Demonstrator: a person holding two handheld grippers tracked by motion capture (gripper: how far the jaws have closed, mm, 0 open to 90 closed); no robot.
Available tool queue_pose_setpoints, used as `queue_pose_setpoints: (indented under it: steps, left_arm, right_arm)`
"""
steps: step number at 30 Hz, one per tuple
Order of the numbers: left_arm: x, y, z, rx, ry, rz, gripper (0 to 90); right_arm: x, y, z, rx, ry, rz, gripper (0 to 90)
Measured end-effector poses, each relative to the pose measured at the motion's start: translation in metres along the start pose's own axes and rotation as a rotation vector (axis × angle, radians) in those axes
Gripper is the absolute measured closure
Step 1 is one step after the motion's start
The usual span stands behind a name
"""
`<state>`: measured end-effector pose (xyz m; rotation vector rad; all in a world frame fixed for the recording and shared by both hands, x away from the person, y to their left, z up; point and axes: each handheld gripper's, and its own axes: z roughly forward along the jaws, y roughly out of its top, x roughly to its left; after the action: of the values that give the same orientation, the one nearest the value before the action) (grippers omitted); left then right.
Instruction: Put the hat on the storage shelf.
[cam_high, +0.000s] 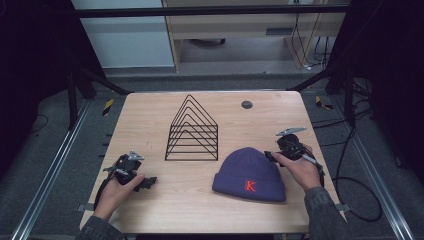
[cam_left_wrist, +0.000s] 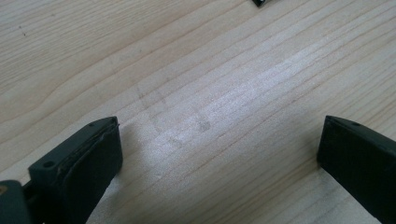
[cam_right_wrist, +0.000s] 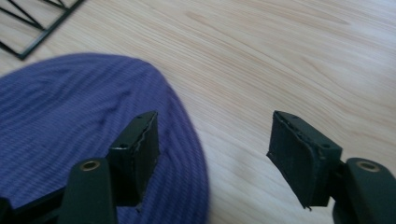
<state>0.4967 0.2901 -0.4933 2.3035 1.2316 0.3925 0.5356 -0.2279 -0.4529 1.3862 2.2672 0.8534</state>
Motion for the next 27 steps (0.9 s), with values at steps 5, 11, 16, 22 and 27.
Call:
queue_pose_setpoints:
  steps: [5, 11, 16, 22, 27]
  left_arm:
    - [0.000, 0.000, 0.000, -0.002, 0.000, 0.002, 0.0]
    - [0.000, 0.000, 0.000, 0.001, -0.003, 0.003, 0.0]
    - [0.000, 0.000, 0.000, 0.000, -0.004, 0.003, 0.0]
    - [0.000, 0.000, 0.000, 0.003, -0.003, 0.003, 0.0]
    - [0.000, 0.000, 0.000, 0.003, -0.004, 0.003, 0.0]
  right_arm:
    - [0.010, 0.017, 0.009, 0.035, 0.042, -0.035, 35.8]
    - [0.016, 0.030, 0.016, 0.051, 0.071, -0.046, 43.1]
    - [0.018, 0.034, 0.022, 0.056, 0.087, -0.042, 49.9]
    - [0.020, 0.034, 0.033, 0.066, 0.112, -0.030, 51.7]
    - [0.024, 0.031, 0.045, 0.102, 0.130, -0.015, 49.0]
